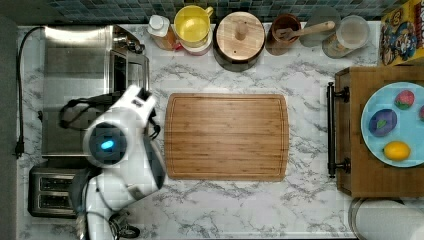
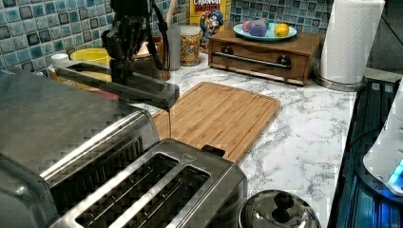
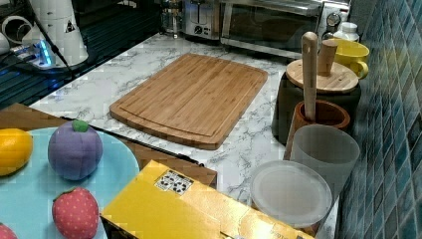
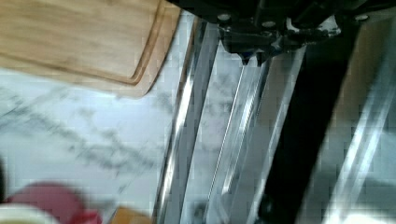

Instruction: Close the oven.

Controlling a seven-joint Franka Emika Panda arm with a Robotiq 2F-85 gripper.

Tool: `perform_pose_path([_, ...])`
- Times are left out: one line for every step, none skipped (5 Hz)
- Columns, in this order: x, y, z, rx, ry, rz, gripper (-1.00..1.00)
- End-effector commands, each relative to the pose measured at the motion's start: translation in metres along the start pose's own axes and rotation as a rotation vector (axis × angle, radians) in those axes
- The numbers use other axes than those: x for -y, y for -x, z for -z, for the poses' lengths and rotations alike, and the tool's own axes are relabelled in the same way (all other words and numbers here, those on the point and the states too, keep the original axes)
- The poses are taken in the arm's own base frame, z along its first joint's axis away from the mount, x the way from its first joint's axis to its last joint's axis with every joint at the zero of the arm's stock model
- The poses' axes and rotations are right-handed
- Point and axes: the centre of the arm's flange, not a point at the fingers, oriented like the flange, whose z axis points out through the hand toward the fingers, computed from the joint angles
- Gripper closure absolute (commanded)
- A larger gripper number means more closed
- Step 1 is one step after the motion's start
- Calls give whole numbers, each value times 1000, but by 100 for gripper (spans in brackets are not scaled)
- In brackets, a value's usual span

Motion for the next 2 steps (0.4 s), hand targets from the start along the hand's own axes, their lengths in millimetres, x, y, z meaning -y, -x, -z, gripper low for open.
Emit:
perform_pose_path([69,-46,110,-109,73,-68,100])
perform_pose_path([62,-43,123,-150,135,-196,100])
